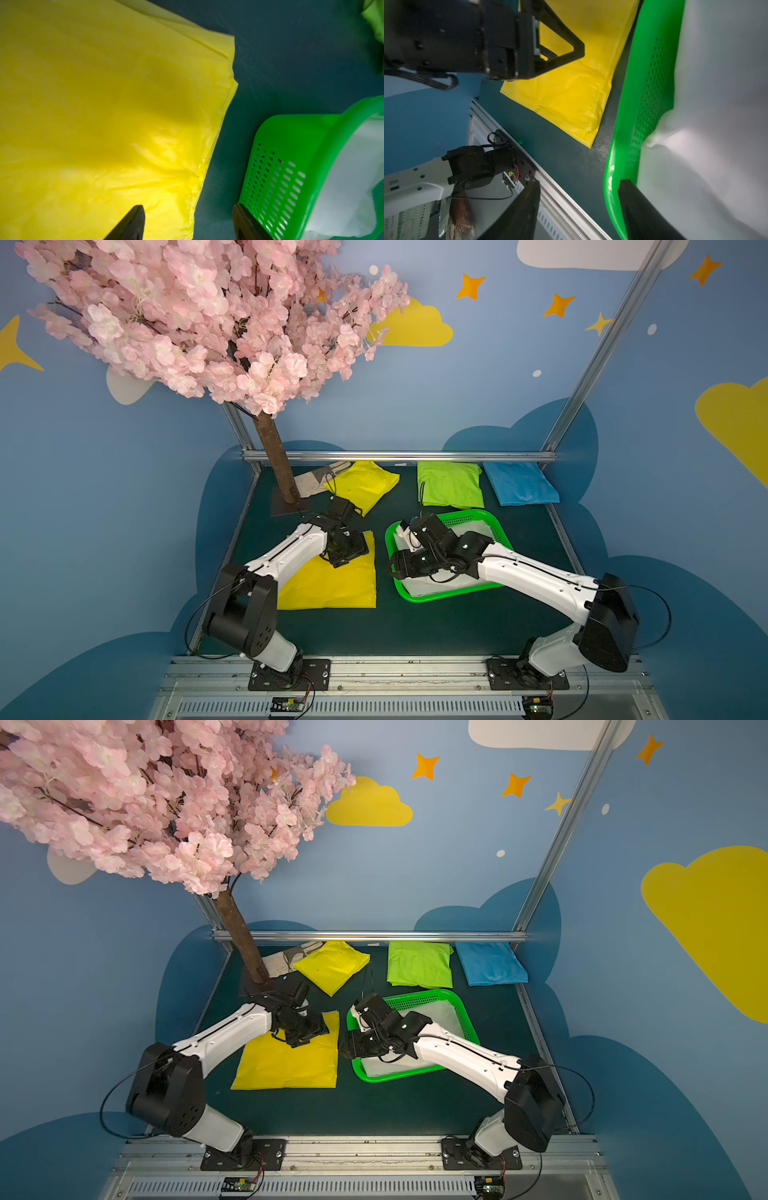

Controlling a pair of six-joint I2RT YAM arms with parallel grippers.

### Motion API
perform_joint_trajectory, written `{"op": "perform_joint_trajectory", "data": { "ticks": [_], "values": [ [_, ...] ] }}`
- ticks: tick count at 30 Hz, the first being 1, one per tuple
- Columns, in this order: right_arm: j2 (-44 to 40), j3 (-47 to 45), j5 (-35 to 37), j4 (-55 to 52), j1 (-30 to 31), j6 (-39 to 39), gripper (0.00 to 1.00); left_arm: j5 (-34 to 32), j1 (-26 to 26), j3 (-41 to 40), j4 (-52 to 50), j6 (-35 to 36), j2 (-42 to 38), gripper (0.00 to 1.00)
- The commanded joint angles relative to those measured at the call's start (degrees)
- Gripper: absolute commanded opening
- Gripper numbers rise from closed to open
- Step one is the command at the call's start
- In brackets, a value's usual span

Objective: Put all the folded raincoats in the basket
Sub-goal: Move the basket to the center of the board.

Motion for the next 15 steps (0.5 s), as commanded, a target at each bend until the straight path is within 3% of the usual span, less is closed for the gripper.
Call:
{"op": "perform_joint_trajectory", "data": {
  "ticks": [1, 7, 11, 15],
  "values": [
    [5.09, 5.08, 2.65, -0.84, 3.28, 4.06, 0.55, -0.1, 7.28, -4.23, -1.91, 1.72, -6.31, 0.69],
    [17.94, 15.52, 3.89, -3.96, 6.26, 7.85, 0.48, 1.42, 22.8, -10.74, -1.27, 2.67, -13.77, 0.63],
    [24.14, 19.79, 4.87, -8.48, 4.12, 7.91, 0.46, -1.07, 25.29, -11.34, -0.4, 1.99, -15.38, 0.65],
    [26.42, 21.53, 12.03, -14.04, 1.67, 5.38, 0.51, -0.81, 26.72, -11.43, -0.54, 1.96, -15.6, 0.65]
  ]
}}
